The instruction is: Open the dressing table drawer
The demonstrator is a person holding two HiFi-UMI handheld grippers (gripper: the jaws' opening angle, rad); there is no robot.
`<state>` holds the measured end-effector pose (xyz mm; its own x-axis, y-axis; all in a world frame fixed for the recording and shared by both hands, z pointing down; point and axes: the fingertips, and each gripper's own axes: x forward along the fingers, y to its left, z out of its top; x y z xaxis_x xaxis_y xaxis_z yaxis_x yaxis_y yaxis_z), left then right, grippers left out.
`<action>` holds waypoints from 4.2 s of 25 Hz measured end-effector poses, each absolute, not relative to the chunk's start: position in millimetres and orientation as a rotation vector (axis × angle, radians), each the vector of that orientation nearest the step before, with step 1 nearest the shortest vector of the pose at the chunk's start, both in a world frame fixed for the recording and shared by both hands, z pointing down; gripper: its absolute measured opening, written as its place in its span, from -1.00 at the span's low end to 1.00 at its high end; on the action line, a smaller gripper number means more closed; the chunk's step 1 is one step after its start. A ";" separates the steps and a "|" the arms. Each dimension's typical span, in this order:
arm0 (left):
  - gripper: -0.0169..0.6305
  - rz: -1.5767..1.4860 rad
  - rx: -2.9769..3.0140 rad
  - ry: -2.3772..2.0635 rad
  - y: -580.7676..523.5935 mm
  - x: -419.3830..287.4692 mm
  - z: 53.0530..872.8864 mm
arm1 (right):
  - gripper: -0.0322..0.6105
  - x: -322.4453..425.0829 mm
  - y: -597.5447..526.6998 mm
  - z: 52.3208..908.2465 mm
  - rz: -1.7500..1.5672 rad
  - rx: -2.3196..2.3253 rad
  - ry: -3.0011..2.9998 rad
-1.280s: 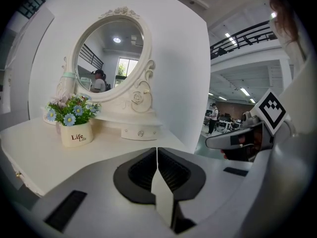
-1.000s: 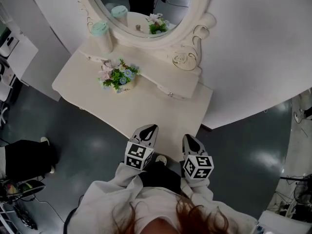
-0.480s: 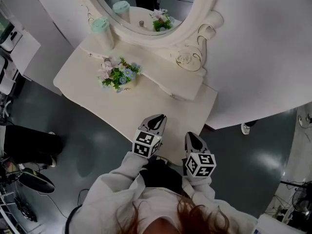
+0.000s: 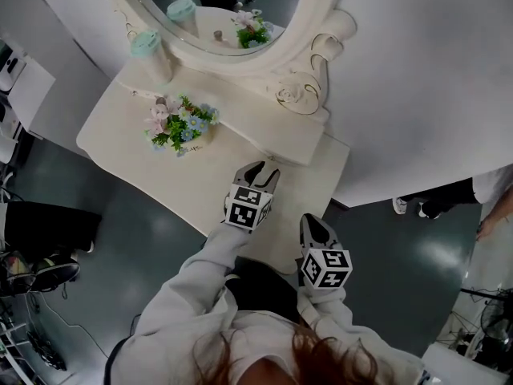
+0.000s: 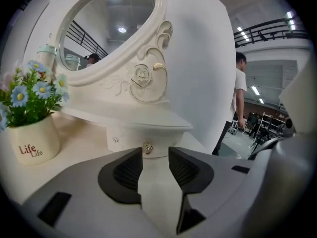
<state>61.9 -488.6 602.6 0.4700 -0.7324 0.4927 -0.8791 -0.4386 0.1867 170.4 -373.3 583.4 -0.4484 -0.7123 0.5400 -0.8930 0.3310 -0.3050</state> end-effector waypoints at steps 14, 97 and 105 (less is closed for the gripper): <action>-0.63 0.679 2.280 -1.433 -523.3 63.3 623.8 | -0.77 180.4 -371.5 585.8 0.830 1.468 -2.255; -0.52 0.582 2.256 -1.344 -382.1 20.6 611.0 | -0.77 141.5 -277.5 557.3 0.772 1.571 -2.276; -0.52 0.516 2.236 -1.383 -327.6 -22.5 591.1 | -0.77 121.2 -258.9 549.4 0.730 1.569 -2.307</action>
<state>-22.5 -327.6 591.1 0.4249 -0.7305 0.5347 -0.9021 -0.3905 0.1835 121.2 -258.9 549.4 -0.3845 -0.7916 0.4749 -0.9207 0.2916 -0.2595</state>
